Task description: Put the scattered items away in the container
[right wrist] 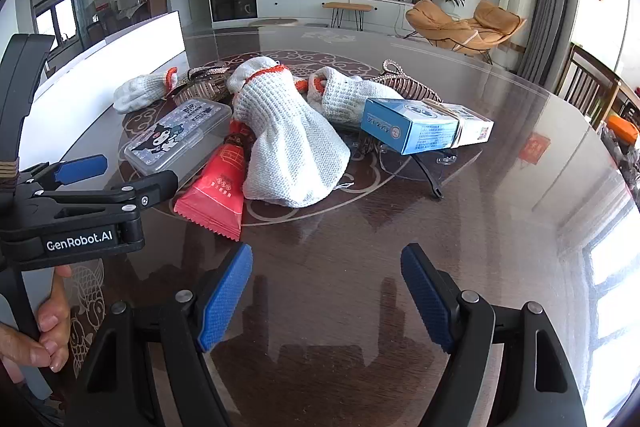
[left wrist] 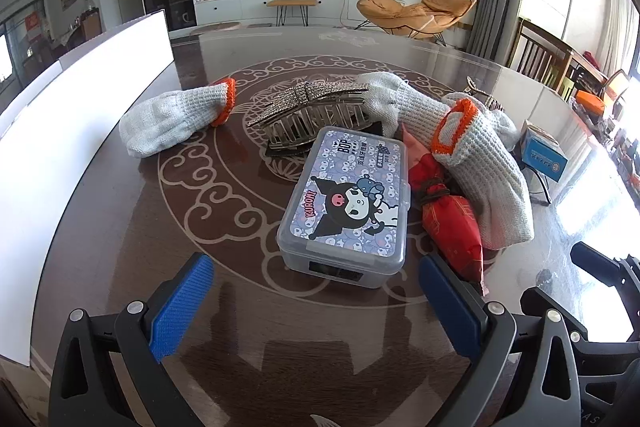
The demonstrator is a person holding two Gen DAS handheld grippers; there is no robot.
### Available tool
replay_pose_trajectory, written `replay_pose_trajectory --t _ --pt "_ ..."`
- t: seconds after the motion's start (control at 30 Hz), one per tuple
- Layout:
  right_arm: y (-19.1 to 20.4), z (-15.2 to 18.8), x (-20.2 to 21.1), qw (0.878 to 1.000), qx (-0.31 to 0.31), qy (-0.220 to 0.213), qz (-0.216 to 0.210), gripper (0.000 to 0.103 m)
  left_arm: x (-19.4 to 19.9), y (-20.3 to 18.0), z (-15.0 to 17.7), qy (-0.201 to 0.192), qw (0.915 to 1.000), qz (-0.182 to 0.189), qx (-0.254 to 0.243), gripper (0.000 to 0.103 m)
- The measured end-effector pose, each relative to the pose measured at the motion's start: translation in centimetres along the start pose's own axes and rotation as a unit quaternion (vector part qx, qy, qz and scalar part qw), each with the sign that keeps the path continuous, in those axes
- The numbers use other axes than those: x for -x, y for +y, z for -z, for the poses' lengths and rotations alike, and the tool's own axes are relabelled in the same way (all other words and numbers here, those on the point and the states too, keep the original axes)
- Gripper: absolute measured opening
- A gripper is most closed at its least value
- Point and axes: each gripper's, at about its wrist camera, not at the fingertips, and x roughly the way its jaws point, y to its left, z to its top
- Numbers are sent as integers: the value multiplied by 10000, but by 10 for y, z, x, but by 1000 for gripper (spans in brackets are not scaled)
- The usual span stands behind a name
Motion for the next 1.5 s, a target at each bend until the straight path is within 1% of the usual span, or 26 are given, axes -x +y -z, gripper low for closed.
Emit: replay_pose_trajectory --t 0.1,0.3,0.37,0.43,0.5,0.57,0.67,0.73,0.9,0.97,1.07,1.23,1.27,1.3,1.33,1.37,1.43,1.47,1.5 --pt "1 -6 -5 10000 -12 51 -21 78 -2 1 -1 63 10000 25 13 103" --pt "-1 -6 -10 9999 -33 152 22 78 -13 6 0 364 9991 178 103 103" --pt "-2 -6 -12 9999 -23 140 24 78 -15 1 -1 423 9990 122 -37 103" --pt "-2 -6 -16 9997 -22 230 4 78 -18 -6 -1 493 9985 19 -246 103" --pt "-4 -7 -20 9997 -94 232 -23 78 -21 -9 -3 493 9981 87 -365 103" --pt "-5 -9 -24 9993 -110 351 52 78 -24 -8 -7 498 9978 139 -409 103" --pt "-7 -18 -32 9989 -103 449 19 78 -34 -7 -19 495 9973 209 -502 103" --pt "-8 -26 -40 9985 -97 536 -8 79 -42 -8 -29 493 9968 261 -568 103" --pt "-11 -50 -62 9987 -65 505 -60 80 -61 -8 -52 475 9965 314 -610 103" --pt "-9 -60 -73 9986 -17 526 -99 84 -67 -8 -58 473 9968 300 -578 103" --pt "-8 -73 -86 9985 17 526 -161 89 -67 -8 -57 464 9972 253 -530 103" --pt "-5 -77 -88 9984 13 545 -136 90 -64 -4 -53 421 9979 195 -444 103" --pt "-5 -77 -87 9982 -133 488 -317 90 -64 -4 -53 422 9979 196 -443 103" --pt "-6 -78 -86 9973 -239 520 -451 90 -64 -4 -53 423 9979 196 -443 103" --pt "-5 -78 -85 9974 -238 513 -449 90 -64 -4 -53 423 9979 197 -443 103" --pt "-5 -77 -86 9982 -65 556 -233 90 -64 -4 -53 423 9979 197 -442 103" --pt "-5 -77 -86 9979 -142 535 -331 90 -64 -4 -53 422 9979 196 -444 103" --pt "-5 -77 -86 9981 -71 554 -246 90 -64 -4 -53 423 9979 196 -444 103" --pt "-5 -77 -86 9981 -91 549 -271 90 -64 -4 -53 423 9979 196 -444 103"
